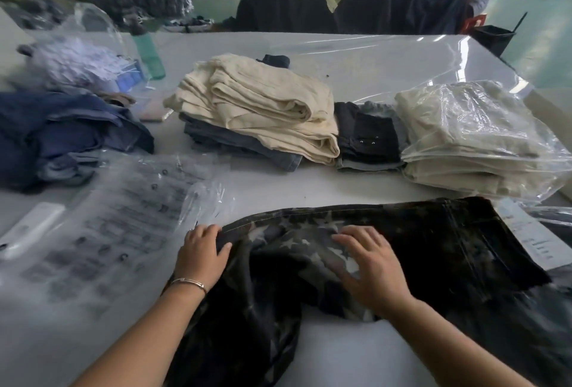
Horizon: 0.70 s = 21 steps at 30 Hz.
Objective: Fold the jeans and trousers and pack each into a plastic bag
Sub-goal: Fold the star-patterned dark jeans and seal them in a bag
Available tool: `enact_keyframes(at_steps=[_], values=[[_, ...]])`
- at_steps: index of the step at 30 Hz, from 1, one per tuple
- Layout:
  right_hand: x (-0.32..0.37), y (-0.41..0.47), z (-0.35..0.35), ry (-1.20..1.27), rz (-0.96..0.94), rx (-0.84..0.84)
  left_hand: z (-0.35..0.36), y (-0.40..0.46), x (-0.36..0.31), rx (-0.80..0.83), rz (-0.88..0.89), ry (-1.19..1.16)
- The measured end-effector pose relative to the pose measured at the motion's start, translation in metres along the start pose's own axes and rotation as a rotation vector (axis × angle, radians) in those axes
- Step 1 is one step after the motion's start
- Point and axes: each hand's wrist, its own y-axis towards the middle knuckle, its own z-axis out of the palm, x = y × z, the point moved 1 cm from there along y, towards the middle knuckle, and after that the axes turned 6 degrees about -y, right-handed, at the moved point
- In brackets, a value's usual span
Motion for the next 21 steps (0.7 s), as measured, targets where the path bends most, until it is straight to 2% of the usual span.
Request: enact_keyframes(at_steps=[3,5,9,11,13,16,19,21], values=[[0.056,-0.026,0.012,0.020,-0.265,0.108,-0.012,-0.040,0.008,-0.064,0.019,0.029],[0.079,-0.040,0.016,0.011,-0.375,0.142,-0.020,-0.067,0.017,-0.064,-0.029,0.092],[0.110,-0.066,0.023,0.097,-0.444,0.163,-0.034,-0.117,0.050,-0.025,-0.310,0.224],[0.119,-0.079,0.030,0.142,-0.347,0.202,-0.039,-0.134,0.066,0.020,-0.437,0.196],[0.127,-0.086,0.034,0.182,-0.159,0.282,-0.042,-0.144,0.078,0.074,-0.506,0.112],[0.137,-0.087,0.041,0.078,0.107,0.419,-0.044,-0.154,0.083,0.136,-0.546,-0.076],[0.150,-0.083,0.045,0.036,0.277,0.462,-0.043,-0.157,0.071,0.215,-0.582,-0.339],[0.155,-0.079,0.049,0.077,0.414,0.463,-0.040,-0.155,0.060,0.284,-0.545,-0.447]])
